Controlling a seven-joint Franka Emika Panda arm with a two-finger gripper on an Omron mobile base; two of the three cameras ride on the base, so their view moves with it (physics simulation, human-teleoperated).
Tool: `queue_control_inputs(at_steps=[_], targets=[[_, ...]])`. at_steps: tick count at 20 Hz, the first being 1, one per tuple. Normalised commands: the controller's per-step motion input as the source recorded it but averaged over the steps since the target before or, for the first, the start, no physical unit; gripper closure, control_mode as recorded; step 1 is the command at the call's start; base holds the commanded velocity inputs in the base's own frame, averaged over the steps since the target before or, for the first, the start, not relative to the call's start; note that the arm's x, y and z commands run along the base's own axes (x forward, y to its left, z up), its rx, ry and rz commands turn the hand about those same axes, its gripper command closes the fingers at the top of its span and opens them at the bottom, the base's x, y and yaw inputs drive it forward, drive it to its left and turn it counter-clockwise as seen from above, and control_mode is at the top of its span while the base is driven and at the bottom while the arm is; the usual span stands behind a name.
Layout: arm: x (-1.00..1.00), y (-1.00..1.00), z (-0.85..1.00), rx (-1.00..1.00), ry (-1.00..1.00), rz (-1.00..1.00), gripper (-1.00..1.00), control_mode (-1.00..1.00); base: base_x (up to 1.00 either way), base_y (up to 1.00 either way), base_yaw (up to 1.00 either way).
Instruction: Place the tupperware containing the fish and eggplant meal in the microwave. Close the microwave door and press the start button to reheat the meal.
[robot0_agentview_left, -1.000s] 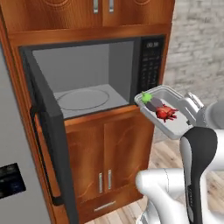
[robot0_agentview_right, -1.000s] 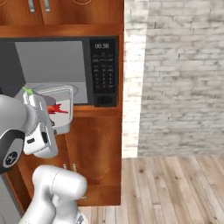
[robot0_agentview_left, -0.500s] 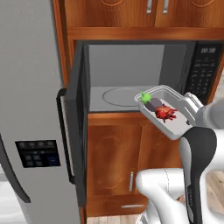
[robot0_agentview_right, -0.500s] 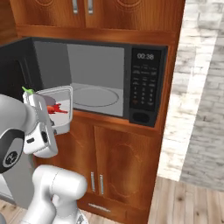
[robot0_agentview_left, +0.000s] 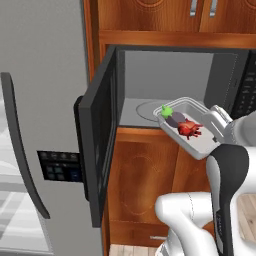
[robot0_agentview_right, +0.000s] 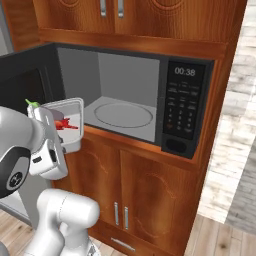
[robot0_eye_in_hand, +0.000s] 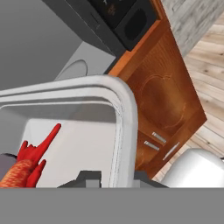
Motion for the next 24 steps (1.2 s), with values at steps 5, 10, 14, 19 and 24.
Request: queue_control_inputs(at_steps=[5,10,14,19,24], targets=[[0.0,0.0,0.0,0.0,0.0,0.0,1.0,1.0,0.22,-0.21,0.0],[0.0,-0.02,0.0,0.0,0.0,0.01,1.0,-1.0,0.02,-0.07,0.0],[0.18,-0.08,0.0,0.01,0.0,0.0,1.0,-1.0,0.0,0.0,0.0],[0.38,-0.16,0.0,0.02,0.0,0.0,1.0,-1.0,0.0,0.0,0.0],[0.46,-0.13,-0.01,0.01,0.0,0.0,1.0,-1.0,0.0,0.0,0.0]])
